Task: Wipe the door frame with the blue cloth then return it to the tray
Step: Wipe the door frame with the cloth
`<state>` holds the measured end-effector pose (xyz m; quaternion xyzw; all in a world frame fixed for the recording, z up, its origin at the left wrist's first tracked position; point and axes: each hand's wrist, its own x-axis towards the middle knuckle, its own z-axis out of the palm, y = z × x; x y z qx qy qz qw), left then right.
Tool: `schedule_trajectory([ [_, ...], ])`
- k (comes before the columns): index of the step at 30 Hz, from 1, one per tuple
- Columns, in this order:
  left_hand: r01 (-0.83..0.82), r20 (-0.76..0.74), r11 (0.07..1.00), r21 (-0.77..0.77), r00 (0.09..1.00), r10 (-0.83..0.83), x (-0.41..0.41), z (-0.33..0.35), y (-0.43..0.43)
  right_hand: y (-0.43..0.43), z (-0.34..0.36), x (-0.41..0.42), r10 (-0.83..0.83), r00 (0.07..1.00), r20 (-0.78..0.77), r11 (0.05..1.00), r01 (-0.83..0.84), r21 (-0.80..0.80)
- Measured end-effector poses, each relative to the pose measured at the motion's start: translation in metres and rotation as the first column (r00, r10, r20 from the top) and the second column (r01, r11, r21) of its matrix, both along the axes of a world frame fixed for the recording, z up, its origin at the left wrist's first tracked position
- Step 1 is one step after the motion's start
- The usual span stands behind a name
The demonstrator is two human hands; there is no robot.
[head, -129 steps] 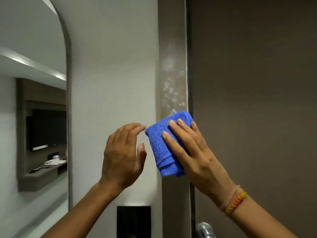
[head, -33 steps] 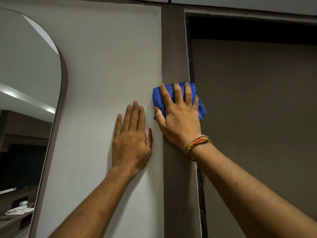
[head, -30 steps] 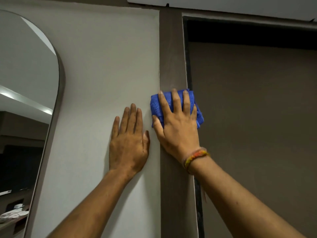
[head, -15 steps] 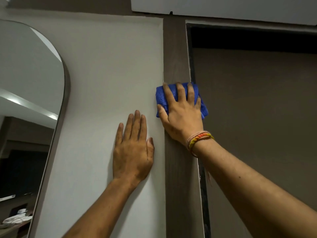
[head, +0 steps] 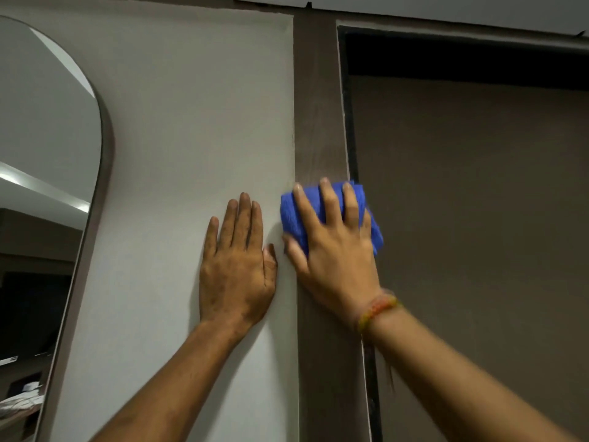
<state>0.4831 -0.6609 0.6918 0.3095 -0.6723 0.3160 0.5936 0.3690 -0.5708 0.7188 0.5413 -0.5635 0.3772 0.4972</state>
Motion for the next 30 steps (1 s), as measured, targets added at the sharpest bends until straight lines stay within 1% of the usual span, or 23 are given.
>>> schedule_trajectory([
  [3,-0.008,0.001,1.0,-0.002,1.0,0.008,0.0,0.001,-0.001,-0.001,0.05,0.007,-0.007,0.999,0.04,1.0,0.007,-0.011],
  [5,-0.005,-0.002,1.0,-0.009,1.0,0.005,0.001,0.002,-0.001,-0.002,0.05,0.01,-0.009,0.999,0.048,0.999,0.011,-0.042],
  [7,0.001,0.002,1.0,-0.011,1.0,-0.001,0.001,0.001,-0.001,-0.004,0.023,0.01,0.0,0.999,0.042,0.998,0.003,-0.065],
  [10,0.001,0.009,1.0,-0.002,1.0,-0.001,0.001,0.0,0.0,-0.003,-0.041,0.008,0.022,0.999,0.047,0.997,-0.018,-0.078],
  [12,-0.001,0.005,1.0,0.003,1.0,0.001,0.001,0.0,0.0,-0.001,-0.076,0.008,-0.014,0.999,0.049,0.998,0.017,-0.056],
  [14,-0.004,0.007,1.0,0.01,1.0,0.004,0.001,-0.001,0.0,0.0,-0.089,0.005,-0.03,0.999,0.03,1.0,0.031,-0.008],
  [16,0.003,0.015,1.0,0.012,1.0,-0.003,0.001,-0.001,0.0,0.001,-0.073,0.0,-0.02,1.0,-0.018,1.0,0.02,0.006],
  [18,0.005,0.016,1.0,0.018,1.0,-0.005,0.001,-0.002,0.001,0.0,-0.04,-0.001,-0.009,0.999,-0.04,1.0,0.009,0.008],
  [20,0.001,0.015,1.0,0.013,1.0,-0.002,0.001,-0.002,0.001,-0.002,-0.009,0.002,-0.009,1.0,-0.009,1.0,0.009,-0.01],
  [22,0.0,0.015,1.0,0.006,1.0,0.0,0.001,-0.001,0.0,-0.004,0.007,0.007,-0.008,1.0,0.018,0.999,0.009,-0.042],
  [26,0.033,0.008,0.999,0.004,0.999,-0.033,0.002,-0.004,-0.001,-0.003,-0.003,0.012,0.008,1.0,0.03,0.999,-0.007,-0.032],
  [30,0.04,0.027,0.999,0.014,0.999,-0.041,0.002,-0.007,0.004,0.005,-0.055,0.011,0.007,1.0,0.031,1.0,-0.007,-0.002],
])
